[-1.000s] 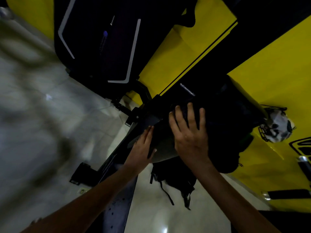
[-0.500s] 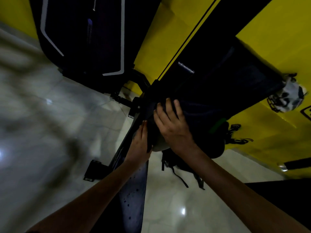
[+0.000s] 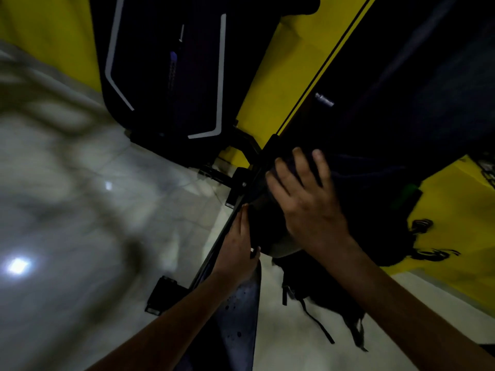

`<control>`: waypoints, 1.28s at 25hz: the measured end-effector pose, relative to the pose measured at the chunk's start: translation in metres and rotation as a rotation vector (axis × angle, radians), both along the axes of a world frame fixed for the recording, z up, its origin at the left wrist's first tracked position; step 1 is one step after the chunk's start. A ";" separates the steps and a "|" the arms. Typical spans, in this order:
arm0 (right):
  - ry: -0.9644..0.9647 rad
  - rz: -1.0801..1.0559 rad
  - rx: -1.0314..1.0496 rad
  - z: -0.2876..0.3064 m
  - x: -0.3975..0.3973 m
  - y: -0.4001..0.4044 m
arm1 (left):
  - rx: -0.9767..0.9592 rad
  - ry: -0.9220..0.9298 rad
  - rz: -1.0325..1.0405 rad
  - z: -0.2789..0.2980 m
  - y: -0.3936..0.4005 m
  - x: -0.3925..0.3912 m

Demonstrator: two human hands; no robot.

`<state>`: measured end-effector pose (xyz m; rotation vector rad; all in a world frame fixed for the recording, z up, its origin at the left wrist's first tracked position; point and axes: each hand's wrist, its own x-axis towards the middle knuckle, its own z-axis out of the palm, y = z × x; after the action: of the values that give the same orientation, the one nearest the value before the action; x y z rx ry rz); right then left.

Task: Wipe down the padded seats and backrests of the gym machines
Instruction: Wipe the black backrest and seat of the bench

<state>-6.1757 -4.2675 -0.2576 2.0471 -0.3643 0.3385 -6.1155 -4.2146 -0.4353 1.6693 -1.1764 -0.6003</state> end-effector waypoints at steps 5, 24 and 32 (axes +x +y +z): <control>0.089 -0.060 -0.091 -0.051 0.006 0.004 | -0.095 0.019 0.013 -0.034 -0.010 0.004; 0.071 0.063 -0.023 -0.120 -0.011 -0.011 | -0.278 0.040 0.065 -0.067 -0.026 -0.001; -0.160 0.101 0.598 -0.156 -0.086 0.011 | 0.040 -0.286 0.011 -0.110 0.081 0.008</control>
<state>-6.2613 -4.2569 -0.4139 2.6374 -0.5058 0.5016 -6.1072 -4.1336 -0.5451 1.8370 -1.3636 -0.3884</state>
